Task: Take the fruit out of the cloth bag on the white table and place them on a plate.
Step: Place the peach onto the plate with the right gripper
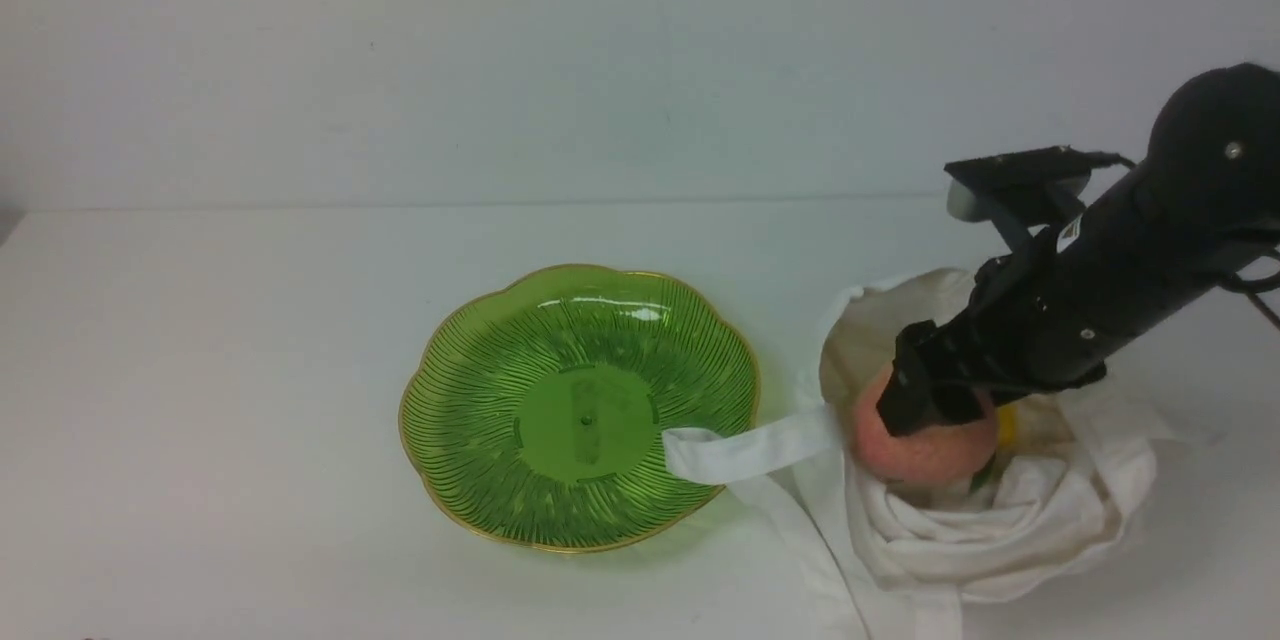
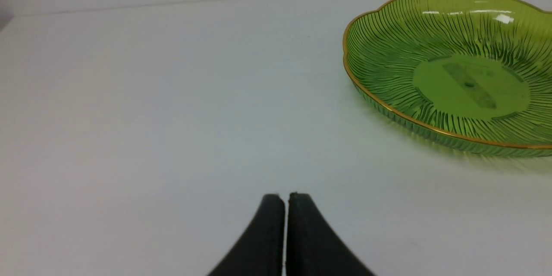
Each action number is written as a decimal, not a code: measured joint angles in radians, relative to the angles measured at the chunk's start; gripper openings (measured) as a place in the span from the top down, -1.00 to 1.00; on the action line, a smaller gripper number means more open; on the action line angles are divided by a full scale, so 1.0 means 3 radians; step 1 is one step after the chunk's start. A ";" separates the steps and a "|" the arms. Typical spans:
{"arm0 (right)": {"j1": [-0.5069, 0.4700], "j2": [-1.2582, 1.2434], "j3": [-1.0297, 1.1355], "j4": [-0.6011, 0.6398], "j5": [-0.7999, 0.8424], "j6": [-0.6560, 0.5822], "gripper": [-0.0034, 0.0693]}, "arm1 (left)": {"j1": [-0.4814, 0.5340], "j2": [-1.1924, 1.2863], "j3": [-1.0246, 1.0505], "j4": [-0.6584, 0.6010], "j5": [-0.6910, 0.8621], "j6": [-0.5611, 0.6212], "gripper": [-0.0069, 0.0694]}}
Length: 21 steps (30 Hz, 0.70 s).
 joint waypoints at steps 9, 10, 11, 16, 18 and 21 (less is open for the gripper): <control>0.0103 -0.0707 -0.0004 0.0715 -0.0110 -0.0284 -0.60 | 0.0000 0.0000 0.0000 0.0000 0.0000 0.0000 0.84; 0.0252 -0.0727 -0.0053 0.0908 -0.0181 -0.0510 -0.60 | 0.0000 0.0000 0.0000 0.0000 0.0000 0.0000 0.84; 0.0273 -0.0727 -0.0053 0.0926 -0.0189 -0.0536 -0.60 | 0.0000 0.0000 0.0000 0.0000 0.0000 0.0000 0.84; 0.0865 -0.0365 -0.0347 0.1145 -0.0485 -0.0822 -0.60 | 0.0000 0.0000 0.0000 0.0000 0.0000 0.0000 0.84; 0.1016 -0.0150 -0.0495 0.1145 -0.0585 -0.0812 -0.60 | 0.0000 0.0000 0.0000 0.0000 0.0000 0.0000 0.84; 0.1137 0.0228 -0.0714 0.1092 -0.0694 -0.0788 -0.60 | 0.0000 0.0000 0.0000 0.0000 0.0000 0.0000 0.84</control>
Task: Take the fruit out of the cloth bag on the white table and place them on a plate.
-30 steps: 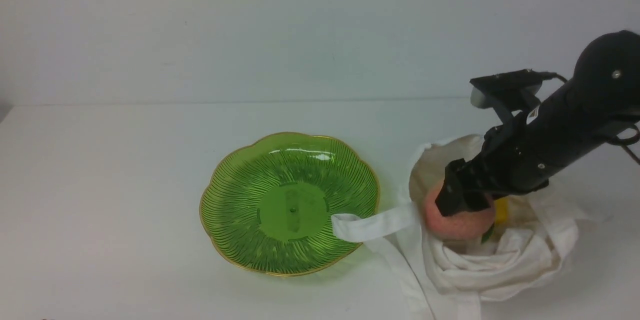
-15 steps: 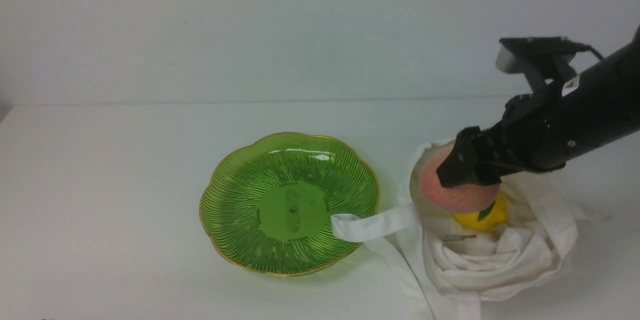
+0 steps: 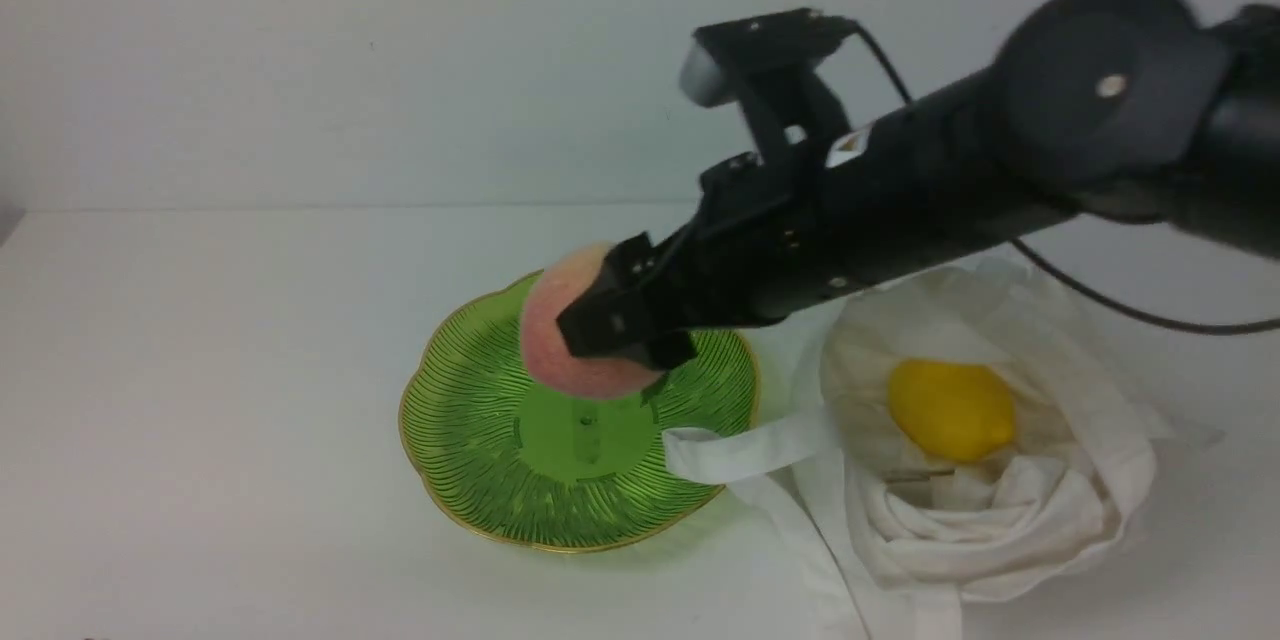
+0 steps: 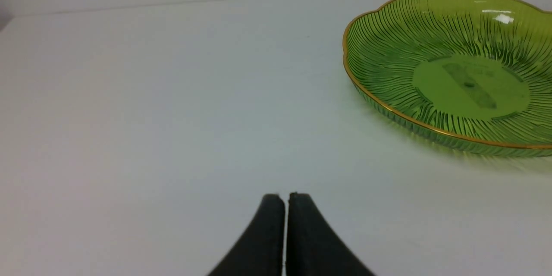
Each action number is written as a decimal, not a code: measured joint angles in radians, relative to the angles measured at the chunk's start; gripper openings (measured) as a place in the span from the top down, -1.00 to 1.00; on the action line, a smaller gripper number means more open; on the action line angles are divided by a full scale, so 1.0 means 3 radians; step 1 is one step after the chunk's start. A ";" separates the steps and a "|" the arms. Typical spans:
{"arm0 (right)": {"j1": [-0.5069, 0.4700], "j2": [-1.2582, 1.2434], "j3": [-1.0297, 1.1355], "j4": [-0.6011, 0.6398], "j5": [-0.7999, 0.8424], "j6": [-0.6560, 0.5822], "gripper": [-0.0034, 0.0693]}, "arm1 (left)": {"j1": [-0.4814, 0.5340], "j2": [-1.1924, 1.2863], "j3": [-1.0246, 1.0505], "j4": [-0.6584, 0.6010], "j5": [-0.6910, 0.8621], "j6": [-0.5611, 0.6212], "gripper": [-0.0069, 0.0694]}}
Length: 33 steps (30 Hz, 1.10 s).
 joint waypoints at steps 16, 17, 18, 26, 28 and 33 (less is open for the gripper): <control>0.0054 0.1278 -0.0805 -0.0575 0.0058 0.0620 -0.74 | 0.0000 0.0000 0.0000 0.0000 0.0000 0.0000 0.84; 0.0054 0.1278 -0.0817 -0.0617 0.0072 0.0648 -0.80 | 0.0000 0.0000 0.0000 0.0000 0.0000 0.0000 0.84; 0.0054 0.1278 -0.0827 -0.0650 0.0079 0.0661 -0.84 | 0.0000 0.0000 0.0000 0.0000 0.0000 0.0000 0.84; 0.0058 0.1141 -0.1015 -0.0997 0.0496 0.0764 -0.93 | 0.0000 0.0000 0.0000 0.0000 0.0000 0.0000 0.84; 0.0061 0.1063 -0.1079 -0.1114 0.0587 0.0861 -0.88 | 0.0000 0.0000 0.0000 0.0000 0.0000 0.0000 0.84; 0.0061 0.0517 -0.1222 -0.1825 0.0975 0.1384 -0.30 | 0.0000 0.0000 0.0000 0.0000 0.0000 0.0000 0.84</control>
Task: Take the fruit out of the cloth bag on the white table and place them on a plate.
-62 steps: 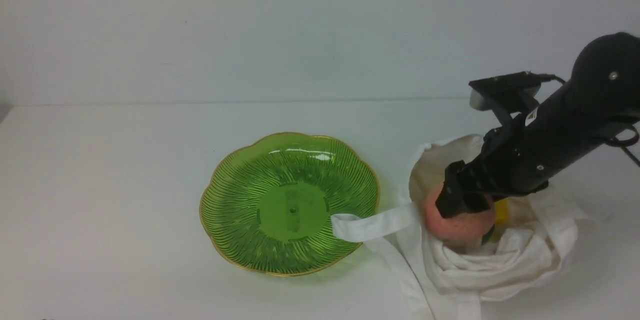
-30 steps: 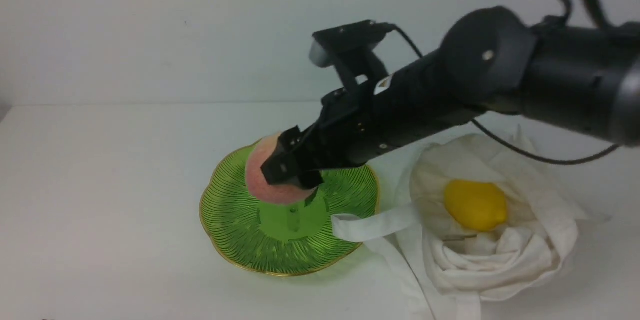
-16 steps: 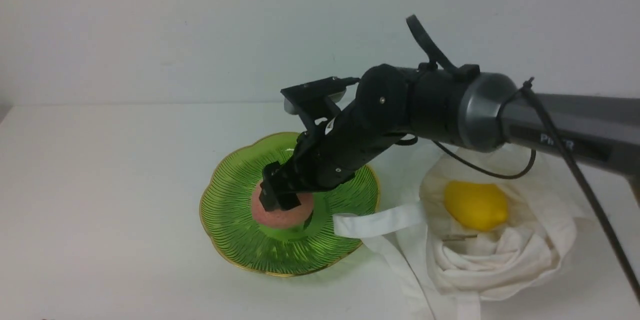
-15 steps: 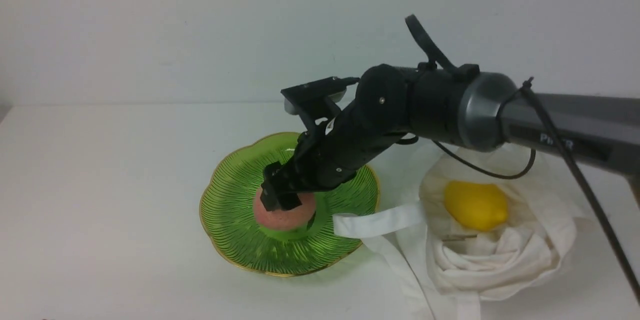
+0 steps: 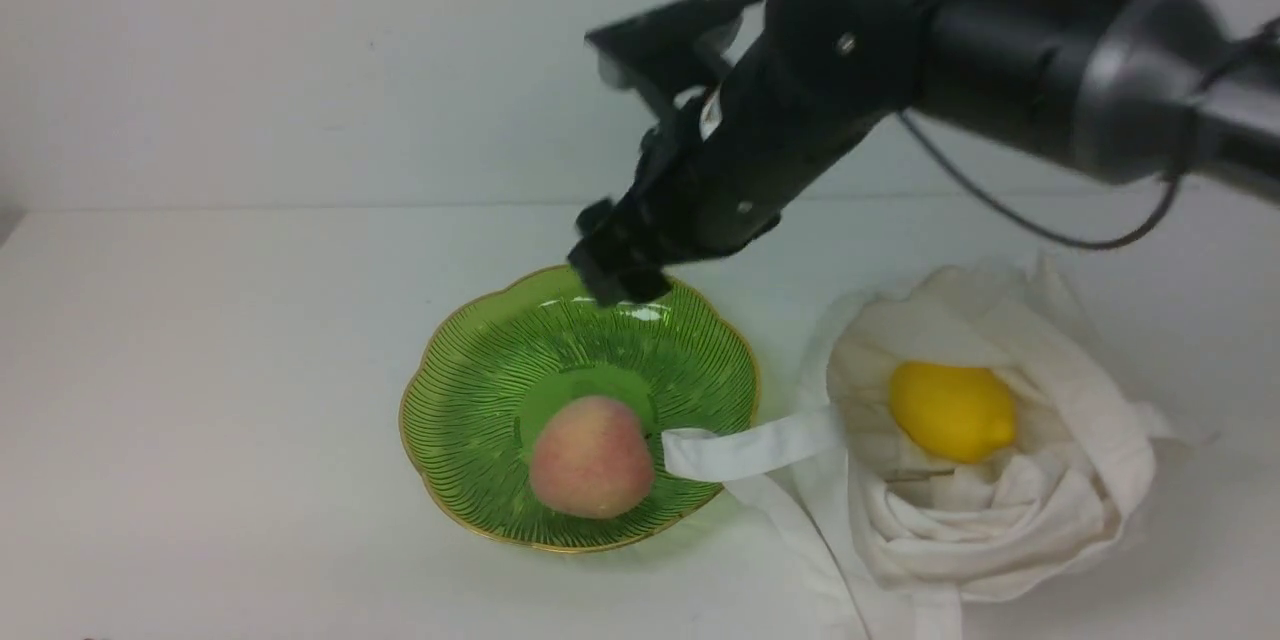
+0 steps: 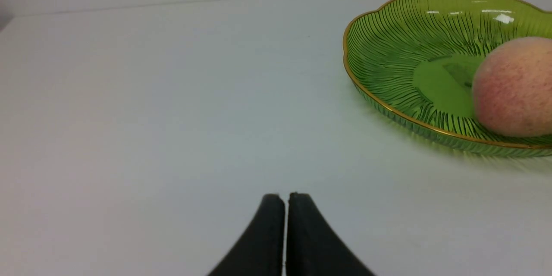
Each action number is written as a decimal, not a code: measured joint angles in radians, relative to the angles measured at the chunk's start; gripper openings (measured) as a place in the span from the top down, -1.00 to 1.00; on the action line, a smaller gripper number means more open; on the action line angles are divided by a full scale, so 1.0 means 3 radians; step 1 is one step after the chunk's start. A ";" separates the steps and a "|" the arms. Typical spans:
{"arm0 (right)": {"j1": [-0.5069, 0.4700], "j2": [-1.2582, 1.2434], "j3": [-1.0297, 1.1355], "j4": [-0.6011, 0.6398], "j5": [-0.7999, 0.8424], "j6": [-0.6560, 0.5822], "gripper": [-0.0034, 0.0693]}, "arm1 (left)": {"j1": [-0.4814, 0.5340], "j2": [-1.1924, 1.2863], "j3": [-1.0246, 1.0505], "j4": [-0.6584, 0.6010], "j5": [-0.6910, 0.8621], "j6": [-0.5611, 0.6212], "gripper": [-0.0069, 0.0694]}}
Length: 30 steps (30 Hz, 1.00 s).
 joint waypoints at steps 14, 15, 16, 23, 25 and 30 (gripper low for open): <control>0.0000 -0.2832 0.1070 -0.1091 0.0073 0.1114 0.94 | 0.0000 0.0000 0.0000 0.0000 0.0000 0.0000 0.84; 0.0000 -0.3031 0.1270 -0.1092 -0.0123 0.1140 0.94 | 0.0000 0.0000 0.0000 0.0000 0.0000 0.0000 0.84; 0.0000 -0.3381 0.1640 -0.1099 -0.0448 0.1171 0.94 | 0.0000 0.0000 0.0000 0.0000 0.0000 0.0000 0.84; 0.0000 -0.4884 0.3290 -0.0976 -0.1717 0.1310 0.94 | 0.0000 0.0000 0.0000 0.0000 0.0000 0.0000 0.84; 0.0000 -0.5101 0.3496 -0.0960 -0.1821 0.1356 0.94 | 0.0000 0.0000 0.0000 0.0000 0.0000 0.0000 0.84; 0.0000 -0.5687 0.4275 -0.0953 -0.2095 0.1402 0.94 | 0.0000 0.0000 0.0000 0.0000 0.0000 0.0000 0.84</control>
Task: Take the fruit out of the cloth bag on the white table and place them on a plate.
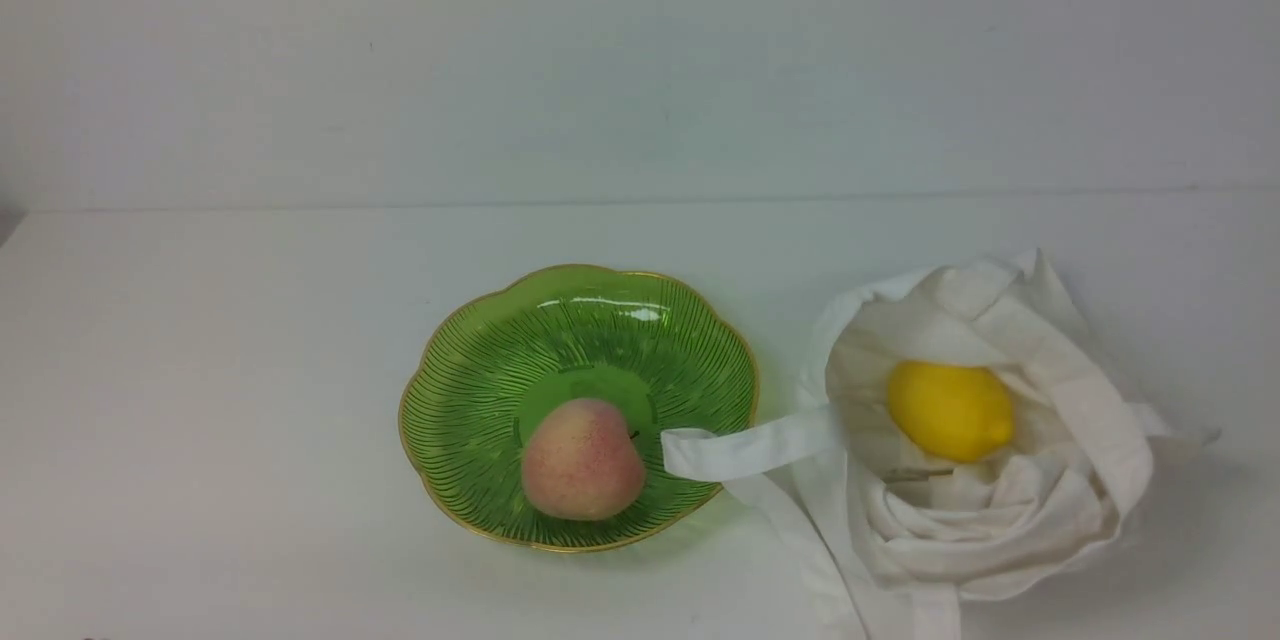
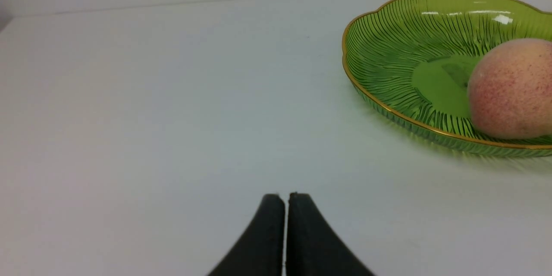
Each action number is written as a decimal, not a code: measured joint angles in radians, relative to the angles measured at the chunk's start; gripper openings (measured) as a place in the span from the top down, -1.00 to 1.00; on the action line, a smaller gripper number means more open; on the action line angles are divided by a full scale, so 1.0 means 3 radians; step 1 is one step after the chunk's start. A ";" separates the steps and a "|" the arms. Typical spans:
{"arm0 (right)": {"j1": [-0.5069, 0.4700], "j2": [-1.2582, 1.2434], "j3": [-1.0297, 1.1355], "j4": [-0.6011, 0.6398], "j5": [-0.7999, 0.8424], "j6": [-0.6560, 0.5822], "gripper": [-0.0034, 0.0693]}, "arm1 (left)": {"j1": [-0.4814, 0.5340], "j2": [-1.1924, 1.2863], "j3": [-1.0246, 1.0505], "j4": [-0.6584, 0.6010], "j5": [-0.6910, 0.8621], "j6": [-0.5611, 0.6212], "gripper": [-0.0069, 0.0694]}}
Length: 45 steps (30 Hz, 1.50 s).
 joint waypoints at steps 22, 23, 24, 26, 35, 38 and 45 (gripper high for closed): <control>-0.0710 -0.0507 0.0984 -0.0150 -0.0518 -0.0113 0.94 | 0.0000 0.0000 0.0000 0.0000 0.0000 0.0000 0.84; -0.0879 -0.0507 0.1073 -0.0180 -0.0521 -0.0113 0.94 | 0.0000 0.0000 0.0000 0.0000 0.0000 0.0000 0.84; -0.1042 -0.0509 0.1169 -0.0219 -0.0521 -0.0113 0.94 | 0.0000 0.0000 0.0000 0.0000 0.0000 0.0000 0.84; -0.1300 -0.0509 0.1363 -0.0321 -0.0521 -0.0131 0.94 | 0.0000 0.0000 0.0000 0.0000 0.0000 0.0000 0.84; -0.1937 -0.0511 0.1575 -0.0430 -0.0001 -0.0124 0.94 | 0.0000 0.0000 0.0000 0.0000 0.0000 0.0000 0.84; -0.2014 -0.0511 0.1574 -0.0423 0.0015 -0.0122 0.94 | 0.0000 0.0000 0.0000 0.0000 0.0000 0.0000 0.84; -0.2268 -0.0511 0.1574 -0.0423 0.0015 -0.0110 0.94 | 0.0000 0.0000 0.0000 0.0000 0.0000 0.0000 0.84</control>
